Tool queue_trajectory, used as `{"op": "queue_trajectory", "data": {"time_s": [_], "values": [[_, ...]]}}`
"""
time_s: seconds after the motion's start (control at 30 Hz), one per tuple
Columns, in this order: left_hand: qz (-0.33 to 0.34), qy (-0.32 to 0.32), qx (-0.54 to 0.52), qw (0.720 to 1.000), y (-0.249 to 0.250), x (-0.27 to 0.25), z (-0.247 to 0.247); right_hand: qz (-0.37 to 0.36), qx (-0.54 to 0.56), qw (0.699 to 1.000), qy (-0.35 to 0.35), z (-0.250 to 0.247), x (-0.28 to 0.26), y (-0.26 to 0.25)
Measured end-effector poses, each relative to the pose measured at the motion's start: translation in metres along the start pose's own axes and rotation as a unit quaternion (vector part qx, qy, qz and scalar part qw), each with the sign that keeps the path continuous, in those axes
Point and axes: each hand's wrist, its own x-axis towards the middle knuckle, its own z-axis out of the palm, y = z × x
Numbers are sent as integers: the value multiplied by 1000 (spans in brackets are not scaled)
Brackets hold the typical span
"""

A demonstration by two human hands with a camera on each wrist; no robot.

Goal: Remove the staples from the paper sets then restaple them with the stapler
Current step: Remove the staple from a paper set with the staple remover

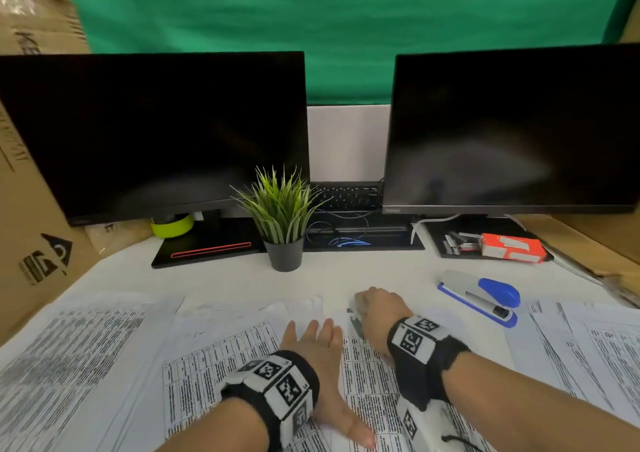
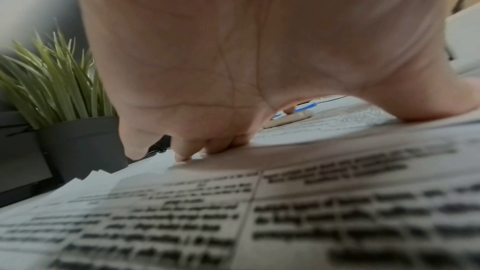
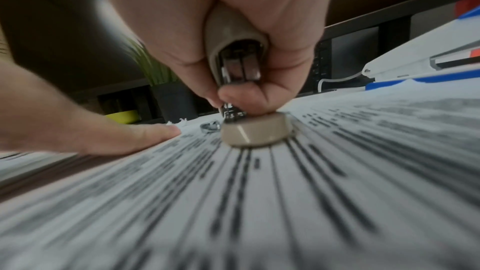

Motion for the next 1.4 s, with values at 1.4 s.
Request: {"op": "queue_trajectory", "data": {"time_s": [1.4], "values": [[-3, 9, -7, 1000, 2, -8, -3, -5, 66, 997, 34, -18, 5, -15]]}}
